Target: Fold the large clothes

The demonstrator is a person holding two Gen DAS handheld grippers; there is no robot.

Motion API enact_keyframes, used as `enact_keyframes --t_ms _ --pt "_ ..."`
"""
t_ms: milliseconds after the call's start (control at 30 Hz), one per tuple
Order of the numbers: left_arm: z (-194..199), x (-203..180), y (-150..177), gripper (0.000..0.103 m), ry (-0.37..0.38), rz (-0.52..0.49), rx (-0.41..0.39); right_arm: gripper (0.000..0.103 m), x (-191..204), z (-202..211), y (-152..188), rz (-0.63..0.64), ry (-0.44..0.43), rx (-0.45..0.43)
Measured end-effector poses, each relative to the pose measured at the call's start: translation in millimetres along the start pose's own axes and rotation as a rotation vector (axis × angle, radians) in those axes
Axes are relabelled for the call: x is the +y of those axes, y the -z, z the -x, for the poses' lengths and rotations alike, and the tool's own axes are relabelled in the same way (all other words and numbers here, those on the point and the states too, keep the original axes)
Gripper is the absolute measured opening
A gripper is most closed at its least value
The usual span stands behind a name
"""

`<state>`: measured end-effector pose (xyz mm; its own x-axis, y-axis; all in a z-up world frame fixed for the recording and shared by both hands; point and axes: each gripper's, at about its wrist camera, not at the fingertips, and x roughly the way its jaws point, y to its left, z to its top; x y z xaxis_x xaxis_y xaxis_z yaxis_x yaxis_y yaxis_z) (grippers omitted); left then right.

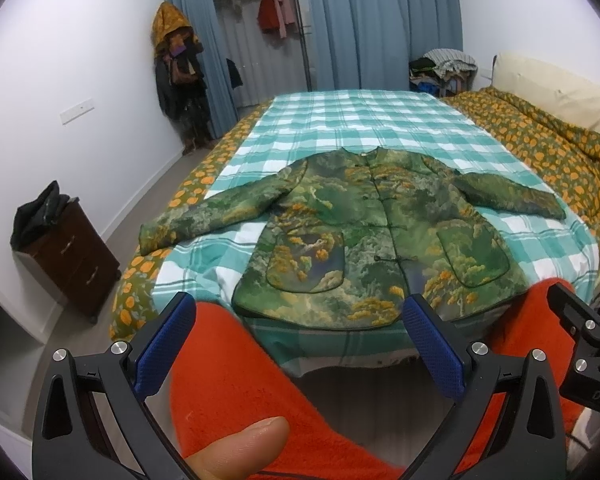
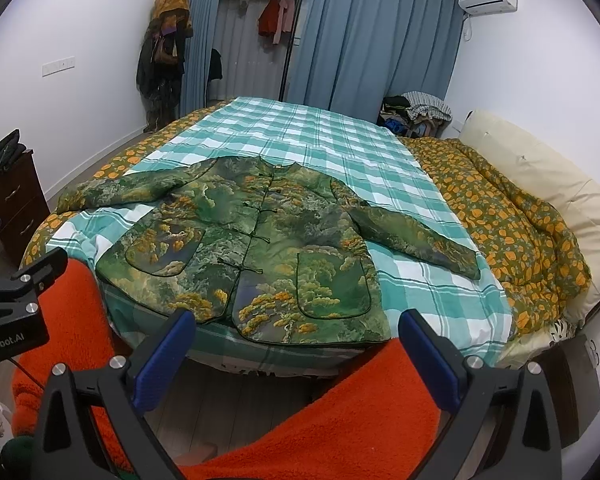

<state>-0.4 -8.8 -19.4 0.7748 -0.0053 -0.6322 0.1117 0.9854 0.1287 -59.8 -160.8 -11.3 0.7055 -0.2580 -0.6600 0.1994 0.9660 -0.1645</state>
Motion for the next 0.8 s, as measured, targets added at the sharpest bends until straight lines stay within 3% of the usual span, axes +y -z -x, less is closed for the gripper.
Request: enact_keyframes --t_ms 800 --pt "-7.5 -0.7 4.4 0.103 -0.004 -0.016 0.029 0.103 -0.8 -3.6 4.3 0.015 0.032 0.018"
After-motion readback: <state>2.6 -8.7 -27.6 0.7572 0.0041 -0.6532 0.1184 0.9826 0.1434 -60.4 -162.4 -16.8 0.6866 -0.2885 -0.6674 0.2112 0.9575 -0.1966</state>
